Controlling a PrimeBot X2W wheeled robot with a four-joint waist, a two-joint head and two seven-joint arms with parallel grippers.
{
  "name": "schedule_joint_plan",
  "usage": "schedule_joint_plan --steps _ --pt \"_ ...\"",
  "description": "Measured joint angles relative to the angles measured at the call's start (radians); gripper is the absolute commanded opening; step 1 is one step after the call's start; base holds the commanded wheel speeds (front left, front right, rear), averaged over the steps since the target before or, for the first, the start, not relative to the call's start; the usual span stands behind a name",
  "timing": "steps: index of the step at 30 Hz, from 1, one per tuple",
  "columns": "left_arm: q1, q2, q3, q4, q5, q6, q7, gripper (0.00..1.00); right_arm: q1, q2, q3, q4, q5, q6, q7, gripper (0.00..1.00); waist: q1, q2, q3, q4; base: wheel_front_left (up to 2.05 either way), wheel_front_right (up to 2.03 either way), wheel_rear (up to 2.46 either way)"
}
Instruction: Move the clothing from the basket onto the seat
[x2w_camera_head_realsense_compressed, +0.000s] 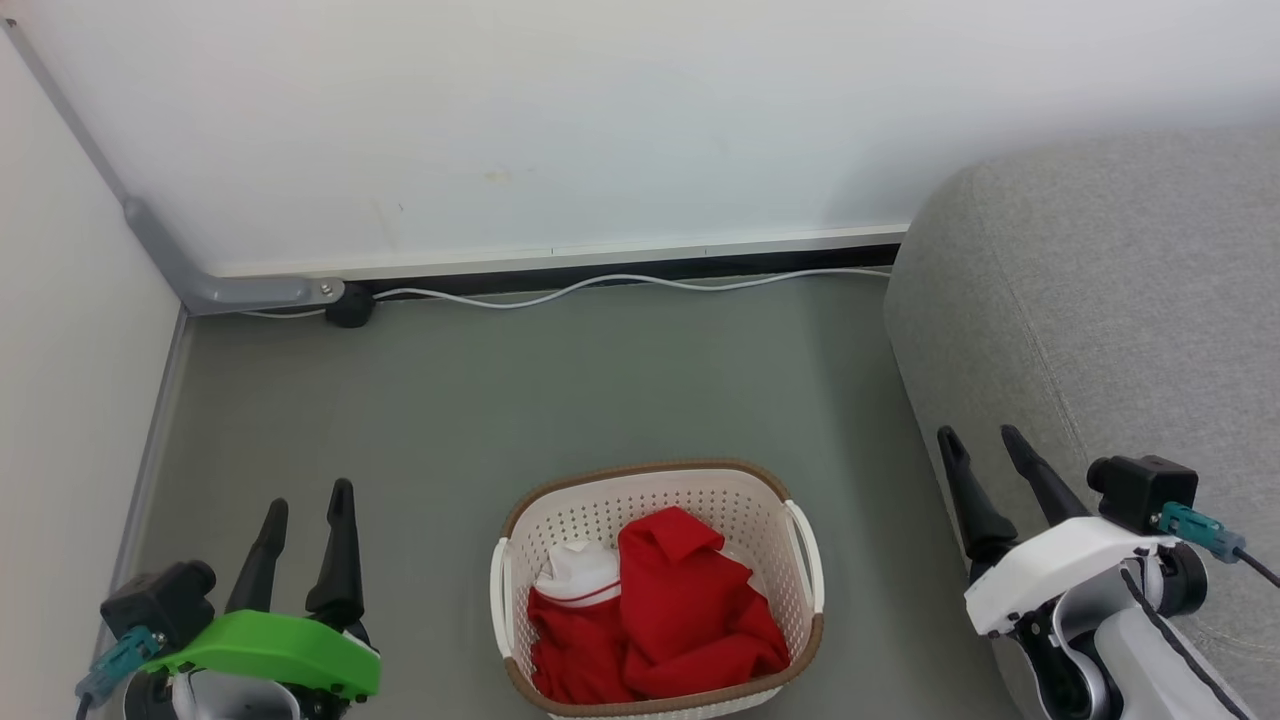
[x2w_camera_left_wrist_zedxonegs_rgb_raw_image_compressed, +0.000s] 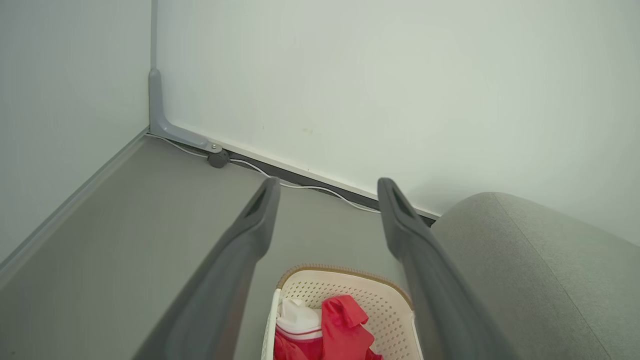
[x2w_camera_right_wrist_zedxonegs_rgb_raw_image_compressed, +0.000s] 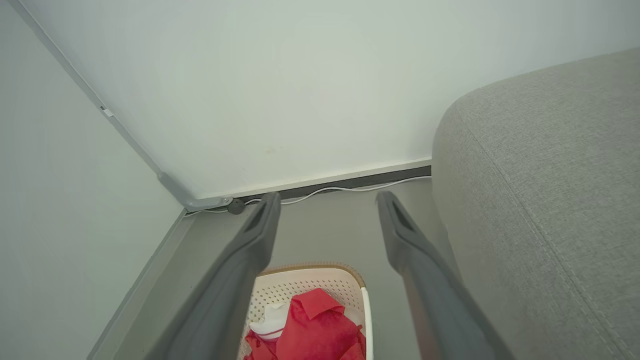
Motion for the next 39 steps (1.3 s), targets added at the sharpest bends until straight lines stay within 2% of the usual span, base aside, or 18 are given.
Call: schedule_joint_plan --steps 23,39 --pt "0.012 0.0 -0.015 -0.012 0.301 -0.001 -0.071 1.0 -0.006 -0.016 0.064 -0.008 -0.252 -0.035 -0.078 1.0 0.0 0.0 -0.003 0.004 0.0 0.0 0.0" --pt "0.02 -0.005 -0.007 -0.01 0.311 -0.011 -0.071 1.0 -0.005 -0.006 0.04 -0.01 -0.257 -0.033 -0.082 1.0 0.0 0.0 0.0 -0.003 0.0 0.0 0.0"
